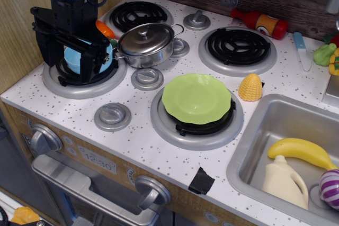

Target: Put corn into bowl

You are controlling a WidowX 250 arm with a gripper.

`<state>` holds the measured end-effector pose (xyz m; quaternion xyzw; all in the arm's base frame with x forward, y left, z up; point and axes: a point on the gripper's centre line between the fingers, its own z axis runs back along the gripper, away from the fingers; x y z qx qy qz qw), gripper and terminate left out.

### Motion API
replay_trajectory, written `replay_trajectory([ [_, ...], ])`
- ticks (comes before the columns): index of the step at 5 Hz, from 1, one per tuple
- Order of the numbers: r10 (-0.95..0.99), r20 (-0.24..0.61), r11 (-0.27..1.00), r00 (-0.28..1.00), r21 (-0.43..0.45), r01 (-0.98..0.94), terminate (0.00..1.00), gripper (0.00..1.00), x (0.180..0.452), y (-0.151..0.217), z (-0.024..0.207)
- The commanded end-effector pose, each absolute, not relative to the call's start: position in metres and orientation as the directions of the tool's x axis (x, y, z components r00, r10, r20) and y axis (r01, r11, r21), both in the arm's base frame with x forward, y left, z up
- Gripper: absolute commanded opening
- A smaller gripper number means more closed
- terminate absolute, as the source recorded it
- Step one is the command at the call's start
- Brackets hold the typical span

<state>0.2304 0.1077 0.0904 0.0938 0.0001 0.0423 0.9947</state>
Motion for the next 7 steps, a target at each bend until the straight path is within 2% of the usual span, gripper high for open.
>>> replay_trajectory([
  [1,0.084,0.008,0.979,0.996,0.187,-0.084,0.00,1.00,0.230,0.108,0.090],
  [2,0.093,0.028,0.985,0.995,0.147,-0.096,0.00,1.00,0.246,0.085,0.103],
  [3,0.143,0.081,0.983,0.986,0.108,-0.152,0.00,1.00,0.258,0.047,0.112],
  [4,0.171,0.155,0.974,0.973,0.125,-0.191,0.00,1.00,0.276,-0.001,0.124],
  [5,0.125,0.224,0.970,0.967,0.179,-0.167,0.00,1.00,0.306,-0.052,0.127],
  [6,0.072,0.224,0.981,0.972,0.158,-0.109,0.00,1.00,0.334,-0.091,0.126],
  [7,0.029,0.223,0.987,0.974,0.147,-0.063,0.00,1.00,0.363,-0.104,0.121],
])
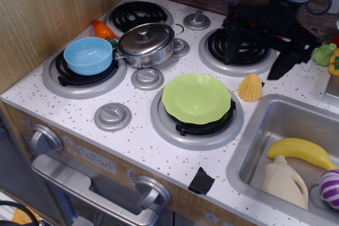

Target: Put corn into bowl

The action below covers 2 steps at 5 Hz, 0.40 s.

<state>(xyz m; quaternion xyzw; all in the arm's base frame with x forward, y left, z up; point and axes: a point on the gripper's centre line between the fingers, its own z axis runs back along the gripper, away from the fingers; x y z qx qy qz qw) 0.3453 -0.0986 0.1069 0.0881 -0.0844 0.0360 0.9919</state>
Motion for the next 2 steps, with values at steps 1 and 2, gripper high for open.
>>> replay_trajectory([
  [1,-0.004,0.208,0.987,0.978,0.157,-0.029,0.00,1.00,0.382,-0.105,0.111],
  [2,-0.043,0.196,0.987,0.980,0.159,0.012,0.00,1.00,0.392,-0.100,0.098],
])
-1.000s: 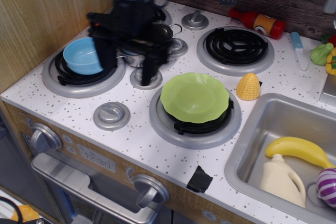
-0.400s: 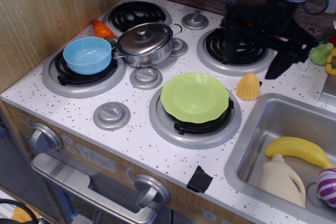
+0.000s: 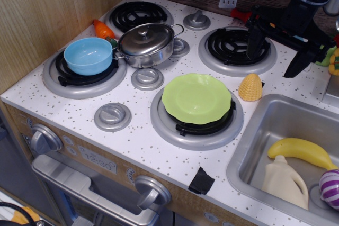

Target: Put corn into bowl

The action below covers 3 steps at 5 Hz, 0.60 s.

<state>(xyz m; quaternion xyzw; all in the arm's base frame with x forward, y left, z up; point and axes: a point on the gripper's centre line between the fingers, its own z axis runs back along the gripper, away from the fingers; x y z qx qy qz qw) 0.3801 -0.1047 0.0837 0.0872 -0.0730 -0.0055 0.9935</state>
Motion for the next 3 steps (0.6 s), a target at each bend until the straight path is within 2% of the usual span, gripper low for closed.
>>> replay_trajectory([
  [1,-0.061,0.220,0.983,0.974,0.182,0.020,0.00,1.00,0.397,-0.097,0.083],
  [2,-0.086,0.246,0.980,0.965,0.193,0.039,0.00,1.00,0.405,-0.093,0.070],
  [3,-0.101,0.223,0.986,0.969,0.150,0.068,0.00,1.00,0.411,-0.091,0.058],
])
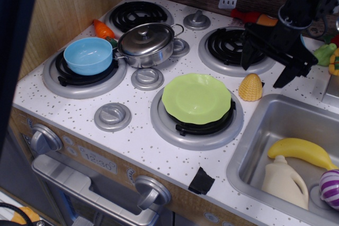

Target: Put corn into bowl

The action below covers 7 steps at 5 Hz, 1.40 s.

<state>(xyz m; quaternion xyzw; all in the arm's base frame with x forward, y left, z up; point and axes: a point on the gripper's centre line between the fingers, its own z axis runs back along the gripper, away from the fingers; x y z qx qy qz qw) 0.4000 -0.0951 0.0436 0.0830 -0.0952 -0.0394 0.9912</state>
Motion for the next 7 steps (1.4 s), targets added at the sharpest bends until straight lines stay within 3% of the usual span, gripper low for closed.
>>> replay_trajectory([
  [1,-0.097,0.213,0.988,0.972,0.139,0.069,0.00,1.00,0.409,-0.089,0.047],
  [2,-0.092,0.214,0.991,0.973,0.120,0.067,0.00,1.00,0.408,-0.085,0.033],
  [3,-0.069,0.219,0.992,0.973,0.118,0.043,0.00,0.00,0.408,-0.085,0.031],
  [4,-0.061,0.215,0.994,0.975,0.106,0.038,0.00,0.00,0.408,-0.084,0.029],
  [6,-0.019,0.176,0.936,0.984,0.350,-0.045,0.00,0.00,0.372,-0.021,0.109],
  [7,-0.022,0.175,0.889,0.984,0.453,-0.061,0.00,0.00,0.357,0.024,0.135],
])
